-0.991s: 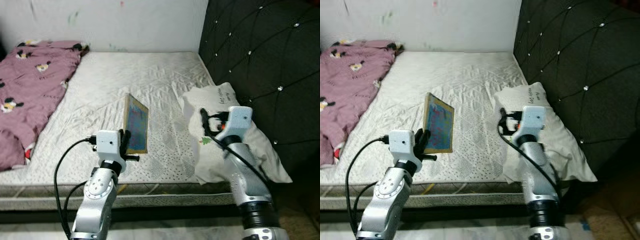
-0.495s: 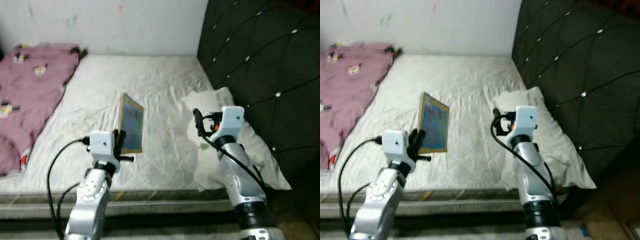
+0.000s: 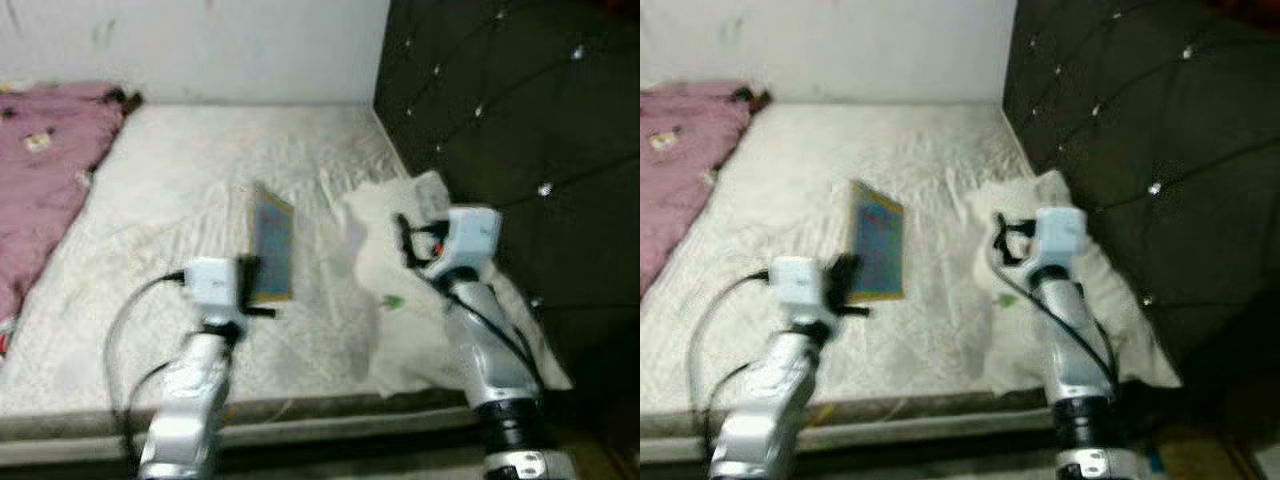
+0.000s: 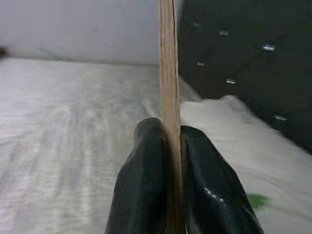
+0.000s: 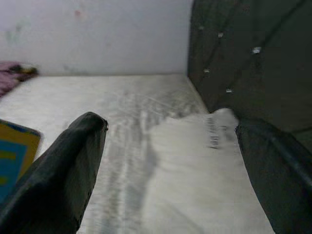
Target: Clean up the room
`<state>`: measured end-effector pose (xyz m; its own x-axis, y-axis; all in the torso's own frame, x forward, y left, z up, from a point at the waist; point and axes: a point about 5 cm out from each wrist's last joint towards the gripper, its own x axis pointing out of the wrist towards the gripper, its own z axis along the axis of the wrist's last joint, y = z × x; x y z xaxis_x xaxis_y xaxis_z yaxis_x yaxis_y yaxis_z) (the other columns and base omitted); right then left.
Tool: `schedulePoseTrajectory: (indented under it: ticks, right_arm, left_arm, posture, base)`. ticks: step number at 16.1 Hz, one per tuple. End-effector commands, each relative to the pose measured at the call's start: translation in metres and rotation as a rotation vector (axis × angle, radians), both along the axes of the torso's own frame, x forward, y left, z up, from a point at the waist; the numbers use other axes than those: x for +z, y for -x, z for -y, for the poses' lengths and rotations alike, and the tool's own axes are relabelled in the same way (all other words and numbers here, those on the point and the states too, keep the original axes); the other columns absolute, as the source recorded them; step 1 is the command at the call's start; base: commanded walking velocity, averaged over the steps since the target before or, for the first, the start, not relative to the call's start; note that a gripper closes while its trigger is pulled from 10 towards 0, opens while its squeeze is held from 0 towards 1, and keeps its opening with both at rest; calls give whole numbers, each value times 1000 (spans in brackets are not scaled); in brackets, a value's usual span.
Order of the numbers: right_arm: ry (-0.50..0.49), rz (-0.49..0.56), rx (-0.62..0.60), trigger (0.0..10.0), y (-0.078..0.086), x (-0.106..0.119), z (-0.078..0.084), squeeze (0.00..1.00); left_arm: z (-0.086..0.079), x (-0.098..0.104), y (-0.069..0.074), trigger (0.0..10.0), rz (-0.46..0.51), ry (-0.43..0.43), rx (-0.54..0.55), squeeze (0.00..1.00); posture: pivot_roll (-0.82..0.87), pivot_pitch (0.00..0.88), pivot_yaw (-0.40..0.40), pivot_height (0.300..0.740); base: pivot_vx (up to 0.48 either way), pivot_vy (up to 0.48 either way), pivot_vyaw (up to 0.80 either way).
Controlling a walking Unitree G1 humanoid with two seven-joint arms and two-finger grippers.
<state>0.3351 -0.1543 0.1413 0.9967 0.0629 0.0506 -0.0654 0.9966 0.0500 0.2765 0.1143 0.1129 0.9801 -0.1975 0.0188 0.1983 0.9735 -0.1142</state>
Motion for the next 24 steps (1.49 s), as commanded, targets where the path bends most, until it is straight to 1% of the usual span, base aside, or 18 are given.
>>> schedulePoseTrajectory:
  ticks: [1,3,6,12,19,22,24]
  right_arm:
    - [-2,8,12,10000,-1,2,-6,0]
    - [17,24,21,10000,-1,3,-7,0]
    - [17,21,21,10000,-1,2,-7,0]
    - [15,4,14,10000,-1,-1,-6,0]
    - [18,9,10,10000,-1,-1,-6,0]
    - [30,35,11,10000,-2,5,-5,0]
    - [29,32,8,10000,-3,5,-5,0]
  left_arm:
    - [-8,8,-2,10000,38,-7,32,0]
    - [-7,9,-3,10000,38,-13,37,0]
    - [-6,9,-3,10000,41,-12,27,0]
    - [-5,11,-1,10000,59,-11,-6,0]
    - [-4,11,-1,10000,62,-6,-20,0]
    - [-4,10,-1,10000,59,-2,-21,0]
    - [-3,10,-2,10000,60,-2,-26,0]
  posture:
    - [19,0,-28,740]
    - [21,0,-29,740]
    - [21,0,-29,740]
    - [21,0,-29,740]
    - [20,0,-28,740]
    - [18,0,-28,740]
    - [17,0,-28,740]
  base:
    - [0,0,0]
    - [0,0,231]
    - [0,0,783]
    - [0,0,0]
    - [320,0,0]
    - [325,0,0]
    - [307,0,0]
